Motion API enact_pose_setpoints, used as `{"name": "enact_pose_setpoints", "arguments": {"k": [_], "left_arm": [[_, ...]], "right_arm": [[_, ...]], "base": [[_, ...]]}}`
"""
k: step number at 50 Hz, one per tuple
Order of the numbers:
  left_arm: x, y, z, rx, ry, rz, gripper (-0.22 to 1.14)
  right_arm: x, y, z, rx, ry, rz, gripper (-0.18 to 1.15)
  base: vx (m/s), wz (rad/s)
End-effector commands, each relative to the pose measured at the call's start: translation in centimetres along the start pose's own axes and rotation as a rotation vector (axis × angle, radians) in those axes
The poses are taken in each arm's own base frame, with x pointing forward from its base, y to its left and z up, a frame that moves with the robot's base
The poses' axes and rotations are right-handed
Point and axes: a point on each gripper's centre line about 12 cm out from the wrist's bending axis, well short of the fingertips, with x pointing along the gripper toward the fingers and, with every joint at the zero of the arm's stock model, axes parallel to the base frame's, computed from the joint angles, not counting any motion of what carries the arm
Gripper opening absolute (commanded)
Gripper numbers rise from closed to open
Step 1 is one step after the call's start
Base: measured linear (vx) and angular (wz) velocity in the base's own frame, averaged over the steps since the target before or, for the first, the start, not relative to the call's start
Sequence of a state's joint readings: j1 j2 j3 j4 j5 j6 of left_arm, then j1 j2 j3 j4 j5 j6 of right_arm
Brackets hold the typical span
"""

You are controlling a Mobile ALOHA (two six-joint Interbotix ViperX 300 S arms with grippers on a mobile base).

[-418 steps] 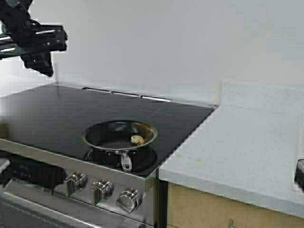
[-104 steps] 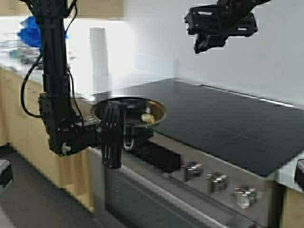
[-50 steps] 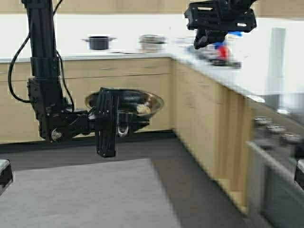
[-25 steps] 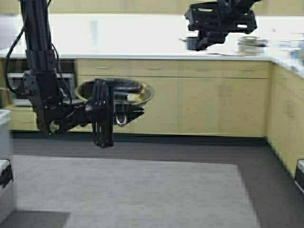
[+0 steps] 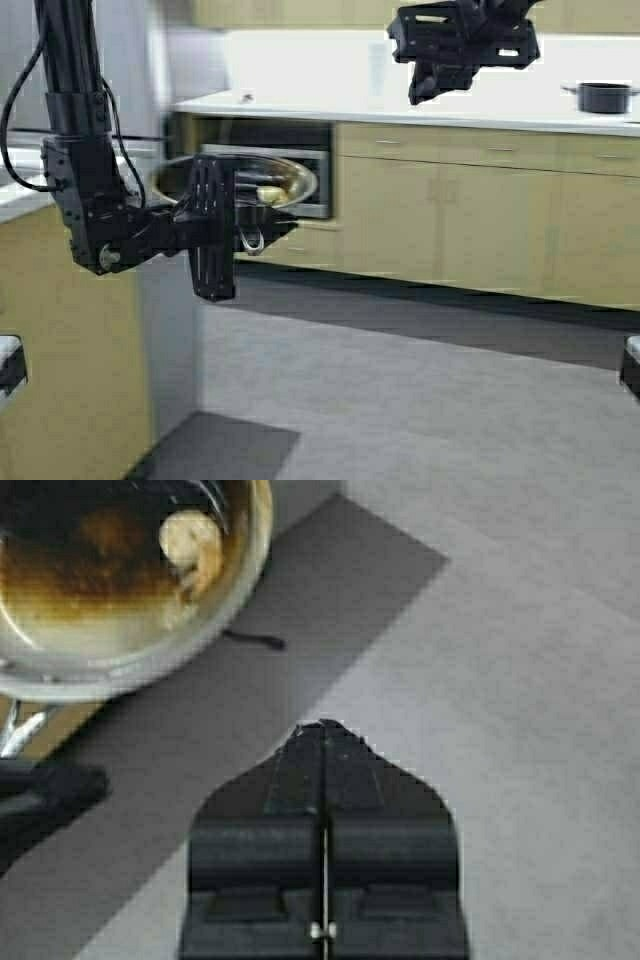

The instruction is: Add oil to the pan and cook the shrimp and serve it

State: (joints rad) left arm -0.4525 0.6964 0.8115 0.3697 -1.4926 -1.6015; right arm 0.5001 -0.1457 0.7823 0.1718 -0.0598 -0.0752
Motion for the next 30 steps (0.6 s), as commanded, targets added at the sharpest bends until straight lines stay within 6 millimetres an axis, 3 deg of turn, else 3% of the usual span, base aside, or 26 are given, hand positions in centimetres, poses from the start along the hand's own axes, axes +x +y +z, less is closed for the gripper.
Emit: {"name": "enact_pose_setpoints", "arguments": {"k": [1,30], "left_arm": [[1.1,-3.2,0.2,0.044,0.008,-0.1,0.04],[0.3,-5.5,-0.3,0.057,0.022,-0.132,0.04]], "right_arm": [[-0.2,0.3,1.1,-0.001,-0.032,0.008,0.06],[-0.4,0.4,1.4,0.029,-0.03,0.011,0.06]], "base": [[0.01,0.49],[0.04,0.64]]}}
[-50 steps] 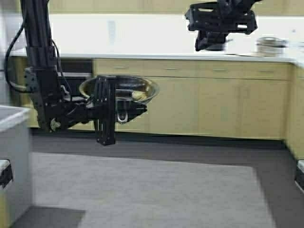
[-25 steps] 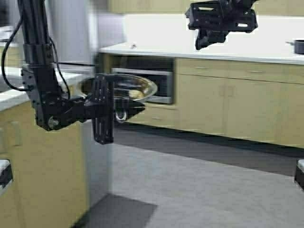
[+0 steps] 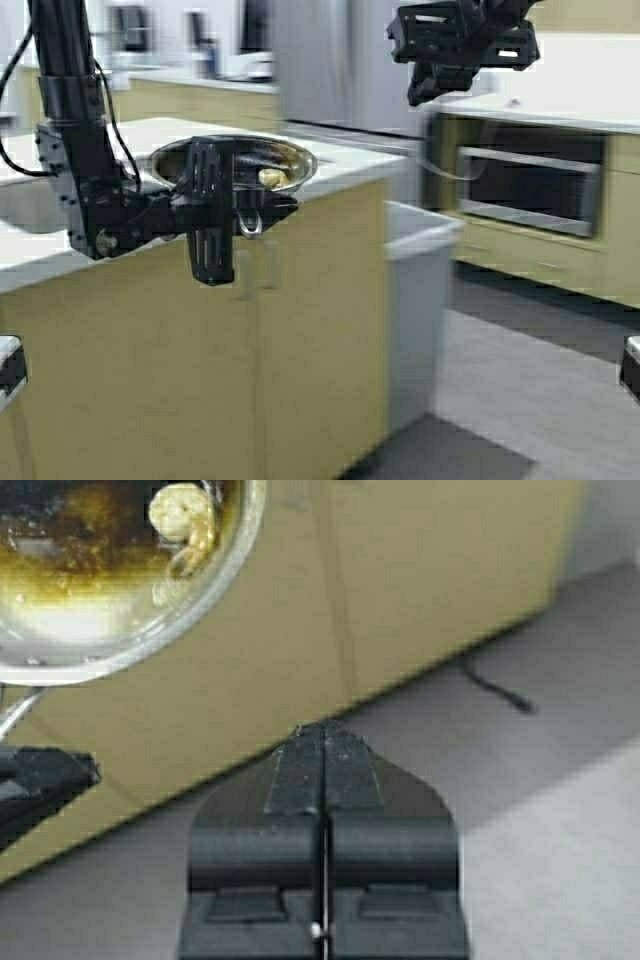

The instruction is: Add oil to the pan and cook the shrimp and serve it

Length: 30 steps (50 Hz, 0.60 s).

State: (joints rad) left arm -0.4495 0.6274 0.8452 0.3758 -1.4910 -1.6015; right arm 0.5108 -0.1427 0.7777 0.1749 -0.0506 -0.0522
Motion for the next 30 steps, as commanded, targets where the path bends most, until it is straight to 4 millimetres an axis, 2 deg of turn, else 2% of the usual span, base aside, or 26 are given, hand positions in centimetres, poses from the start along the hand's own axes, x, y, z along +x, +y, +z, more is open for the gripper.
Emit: {"name": "enact_pose_setpoints", "arguments": {"k": [1,17,30], "left_arm": [[0.8,-3.6,-0.2,0.044,0.018,-0.101,0.04],[0.0,-4.9,-0.3,0.035,0.001,-0.111,0.04],[-0.1,-9.5,-0.2,0.013,-0.004,-0.142,0.04]], "right_arm": [[-0.5,0.0,1.4,0.009,-0.038,0.002,0.06],[-0.6,0.0,1.5,0.009,-0.035,0.003,0.06],[-0.1,0.0,1.0,-0.002,-0.019,0.0,0.06]], "base": [[0.05,0.53],[0.04,0.46],[0.03,0.47]]}}
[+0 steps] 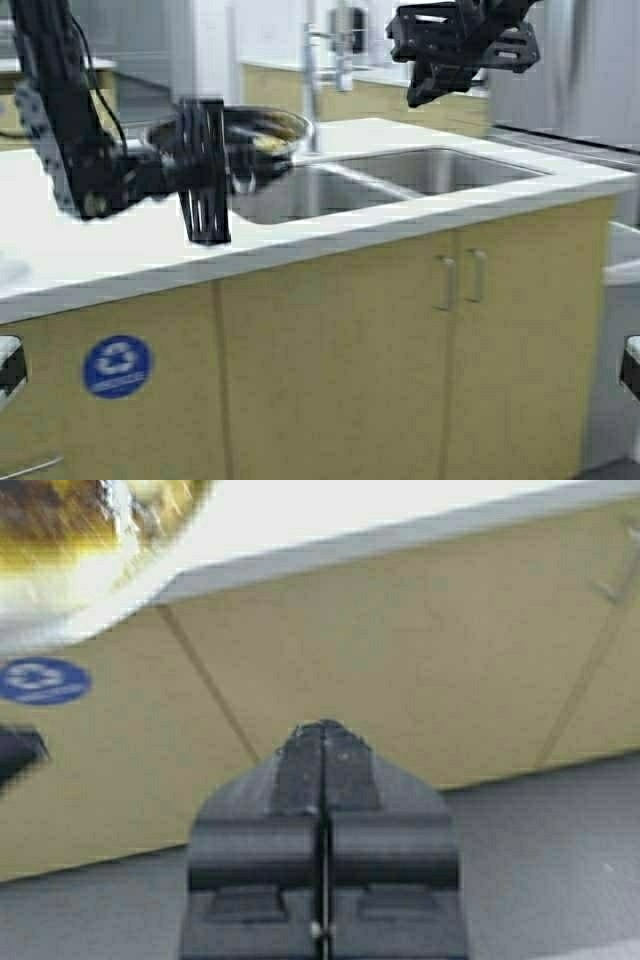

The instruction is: Add oil to the pan and cook the shrimp and serve it

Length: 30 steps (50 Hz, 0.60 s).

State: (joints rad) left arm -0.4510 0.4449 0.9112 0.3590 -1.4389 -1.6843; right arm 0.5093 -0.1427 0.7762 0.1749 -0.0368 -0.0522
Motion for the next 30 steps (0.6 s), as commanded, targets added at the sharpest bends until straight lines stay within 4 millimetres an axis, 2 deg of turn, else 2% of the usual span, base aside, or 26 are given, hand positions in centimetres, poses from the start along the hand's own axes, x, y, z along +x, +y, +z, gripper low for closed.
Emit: {"name": "enact_pose_setpoints", "arguments": {"k": [1,10,30], "left_arm": [[0.8,-4.8,-0.3,0.06,0.012,-0.082,0.04],[1.0,-7.2,-0.3,0.101,-0.003,-0.03,0.04],[1.0,-7.5,-0.3,0.109,-0.005,-0.015,0.04]], "right_arm": [[-0.1,0.0,1.2,-0.003,-0.032,0.001,0.06],[0.0,0.0,1.1,-0.003,-0.028,0.001,0.06],[-0.2,0.1,1.2,0.003,-0.028,0.002,0.06]], "base": [[0.02,0.36],[0.02,0.33],[0.06,0.43]]}}
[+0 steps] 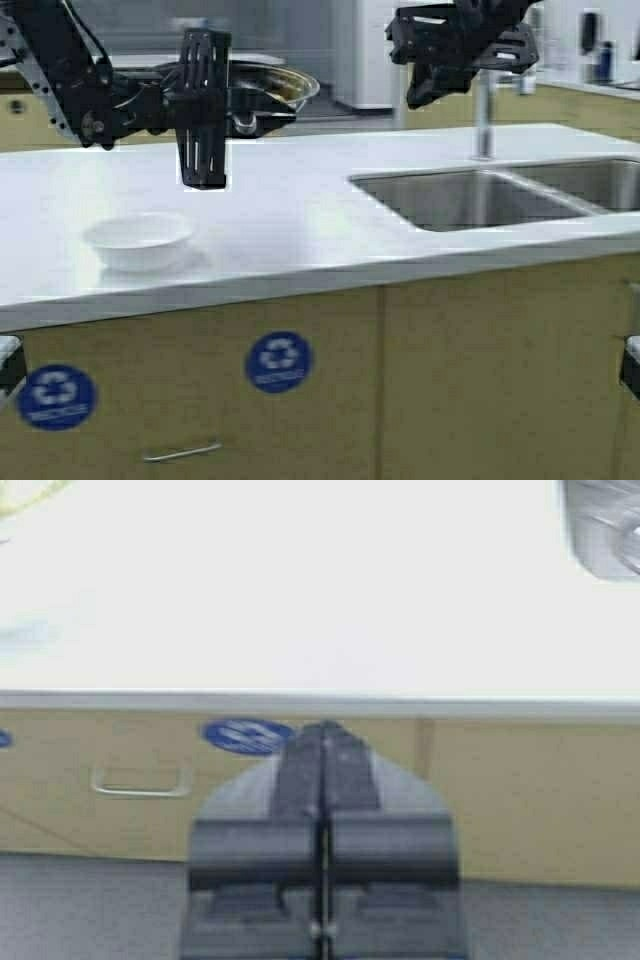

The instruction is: Add oil to the pan and cook the shrimp and serve it

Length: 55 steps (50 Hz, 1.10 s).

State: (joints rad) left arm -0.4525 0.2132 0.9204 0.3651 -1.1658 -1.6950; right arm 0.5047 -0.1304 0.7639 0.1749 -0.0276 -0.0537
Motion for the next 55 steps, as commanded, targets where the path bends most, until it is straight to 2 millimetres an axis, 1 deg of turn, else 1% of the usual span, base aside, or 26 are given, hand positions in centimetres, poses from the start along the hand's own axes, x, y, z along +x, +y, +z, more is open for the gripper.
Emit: {"name": "enact_pose_setpoints", "arguments": {"k": [1,10,22,28,31,37,52,55], "left_arm": [[0.2,-2.5,-0.2,0.041,0.012,-0.072,0.04],[0.0,-1.6,-0.4,0.056,0.021,-0.002,0.04],[-1.2,-0.6,-0.7,0.062,0.012,0.078,0.04],[-1.3,-0.5,-0.5,0.173,0.004,0.14,0.04],[-1.3,-0.4,-0.2,0.228,-0.003,0.2,0.04],[-1.1,-0.1,0.3,0.278,-0.01,0.296,0.04],[-0.4,0.3,0.9,0.387,0.019,0.427,0.04],[-0.2,0.4,1.0,0.431,0.035,0.453,0.04]], "right_arm": [[-0.5,0.2,1.1,0.002,-0.036,0.005,0.06],[-0.6,0.2,0.9,0.005,-0.033,0.005,0.06],[-0.7,0.2,1.2,0.009,-0.041,0.006,0.06],[-0.7,0.2,1.1,0.009,-0.038,0.005,0.06],[-0.7,0.2,1.0,0.009,-0.036,0.005,0.06],[-0.7,0.1,0.7,0.008,-0.03,0.005,0.06],[-0.7,0.1,0.8,0.007,-0.035,0.004,0.06],[-0.7,0.1,0.9,0.007,-0.038,0.004,0.06]], "base": [[0.09,0.48],[0.08,0.4],[0.05,0.24],[0.02,0.15],[0.02,0.14],[0.02,0.13],[0.02,0.11],[0.02,0.09]]}}
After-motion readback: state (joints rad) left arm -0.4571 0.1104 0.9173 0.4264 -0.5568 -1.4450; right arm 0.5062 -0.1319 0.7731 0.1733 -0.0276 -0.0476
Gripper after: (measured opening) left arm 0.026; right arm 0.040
